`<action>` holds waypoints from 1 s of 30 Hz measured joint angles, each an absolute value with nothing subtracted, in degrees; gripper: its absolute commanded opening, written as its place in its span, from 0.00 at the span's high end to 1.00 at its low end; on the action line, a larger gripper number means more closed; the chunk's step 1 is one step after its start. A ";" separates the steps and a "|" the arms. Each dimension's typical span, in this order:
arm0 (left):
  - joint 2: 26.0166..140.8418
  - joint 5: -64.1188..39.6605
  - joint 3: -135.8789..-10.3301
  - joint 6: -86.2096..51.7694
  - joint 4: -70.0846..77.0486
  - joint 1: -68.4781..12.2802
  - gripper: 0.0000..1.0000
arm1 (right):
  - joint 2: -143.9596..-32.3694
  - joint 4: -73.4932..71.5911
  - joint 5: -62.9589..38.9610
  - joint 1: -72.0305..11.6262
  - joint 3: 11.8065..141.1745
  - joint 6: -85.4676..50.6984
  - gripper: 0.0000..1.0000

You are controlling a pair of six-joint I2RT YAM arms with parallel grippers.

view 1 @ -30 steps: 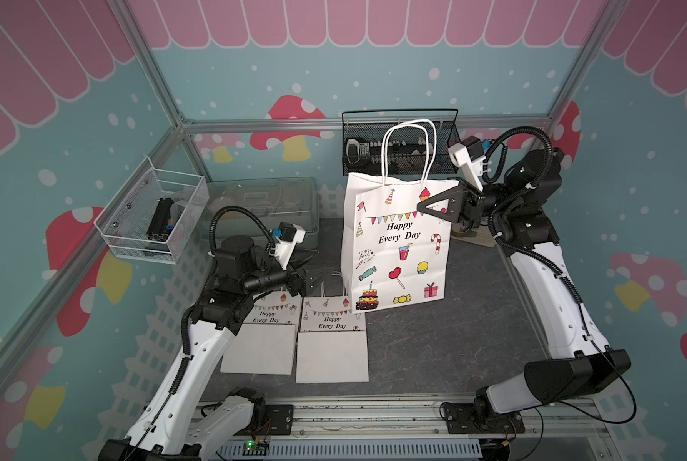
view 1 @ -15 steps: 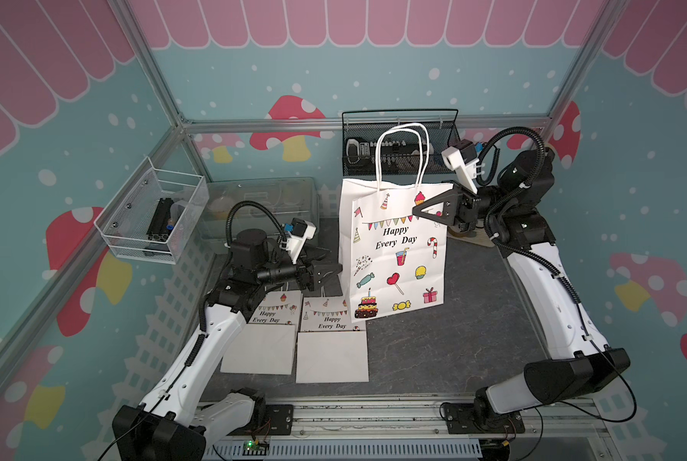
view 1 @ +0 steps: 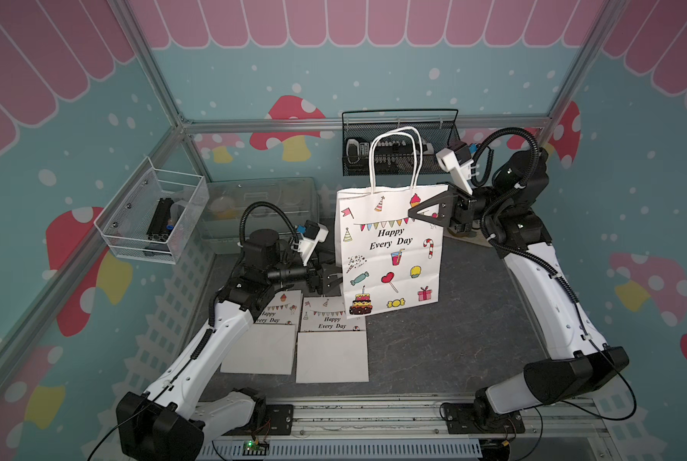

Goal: Put away the paper bag
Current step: Press the paper bag.

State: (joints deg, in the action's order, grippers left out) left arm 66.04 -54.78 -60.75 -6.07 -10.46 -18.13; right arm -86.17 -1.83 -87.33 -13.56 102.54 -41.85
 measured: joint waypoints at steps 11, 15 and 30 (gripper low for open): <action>61.93 -58.81 -58.30 -29.85 18.44 -16.67 0.19 | -84.62 -1.72 -84.58 -13.56 95.46 -41.85 1.00; 61.69 -59.92 -57.54 -36.58 26.26 -16.62 0.18 | -83.79 -1.52 -82.81 -13.43 92.73 -41.85 1.00; 61.73 -62.02 -62.24 -31.97 18.04 -22.28 0.16 | -79.55 -2.26 -78.06 -14.68 88.01 -42.00 1.00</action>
State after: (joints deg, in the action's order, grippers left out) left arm 61.73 -62.02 -62.24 -31.97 18.04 -22.28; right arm -79.55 -2.26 -78.06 -14.68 88.01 -42.00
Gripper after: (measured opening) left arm 0.840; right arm 0.048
